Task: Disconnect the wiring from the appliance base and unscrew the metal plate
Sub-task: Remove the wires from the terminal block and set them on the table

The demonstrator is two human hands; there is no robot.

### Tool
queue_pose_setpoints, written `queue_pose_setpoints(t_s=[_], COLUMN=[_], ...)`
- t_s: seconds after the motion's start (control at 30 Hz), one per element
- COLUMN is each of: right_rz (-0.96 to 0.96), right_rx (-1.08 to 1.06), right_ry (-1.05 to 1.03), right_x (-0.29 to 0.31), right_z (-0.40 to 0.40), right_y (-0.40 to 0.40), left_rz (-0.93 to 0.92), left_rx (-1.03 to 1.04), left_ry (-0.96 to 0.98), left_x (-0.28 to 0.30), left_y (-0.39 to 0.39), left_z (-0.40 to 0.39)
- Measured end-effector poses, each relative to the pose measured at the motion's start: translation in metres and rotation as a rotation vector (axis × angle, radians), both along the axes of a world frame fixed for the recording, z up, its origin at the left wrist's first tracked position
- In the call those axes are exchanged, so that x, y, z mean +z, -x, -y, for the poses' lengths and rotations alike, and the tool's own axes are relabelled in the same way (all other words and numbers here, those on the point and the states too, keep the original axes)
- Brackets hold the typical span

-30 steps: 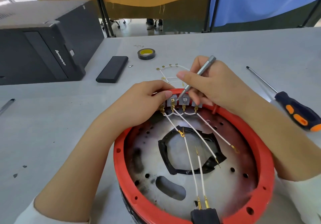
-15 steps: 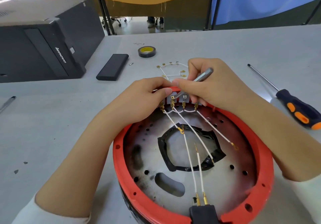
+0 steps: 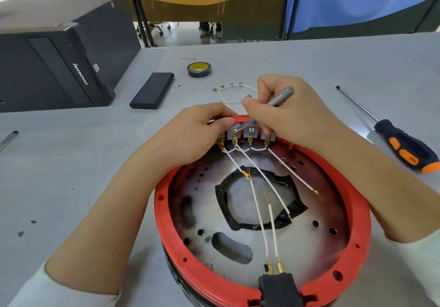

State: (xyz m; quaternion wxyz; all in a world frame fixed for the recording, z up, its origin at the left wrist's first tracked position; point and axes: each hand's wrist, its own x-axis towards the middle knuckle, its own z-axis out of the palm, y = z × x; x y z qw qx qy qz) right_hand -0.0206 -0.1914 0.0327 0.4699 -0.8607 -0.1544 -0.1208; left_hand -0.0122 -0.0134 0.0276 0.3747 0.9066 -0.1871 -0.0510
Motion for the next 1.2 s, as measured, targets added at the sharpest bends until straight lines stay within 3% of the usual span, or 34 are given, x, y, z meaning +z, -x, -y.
queue_pose_setpoints(t_s=[0.5,0.77,1.03,1.1,1.2], right_rz=[-0.172,0.067,-0.113,-0.060,0.180], right_rx=[0.004,-0.059,-0.022,-0.032,-0.053], right_ry=[-0.016,0.040,0.012,0.010,0.022], right_x=[0.007,-0.004,0.002,0.001,-0.002], right_z=[-0.009,-0.009,-0.009,-0.009,-0.010], right_y=[-0.012,-0.004,-0.015,-0.013,-0.002], left_rz=[0.035,0.042,0.053,0.055,0.051], left_rx=[0.018,0.002,0.001,-0.003,-0.002], left_ry=[-0.054,-0.045,-0.040,-0.030,-0.017], left_x=[0.001,-0.001,-0.002,-0.002,-0.002], left_y=[-0.001,-0.001,-0.002,-0.002,-0.002], left_z=[0.001,-0.001,-0.001,-0.001,-0.003])
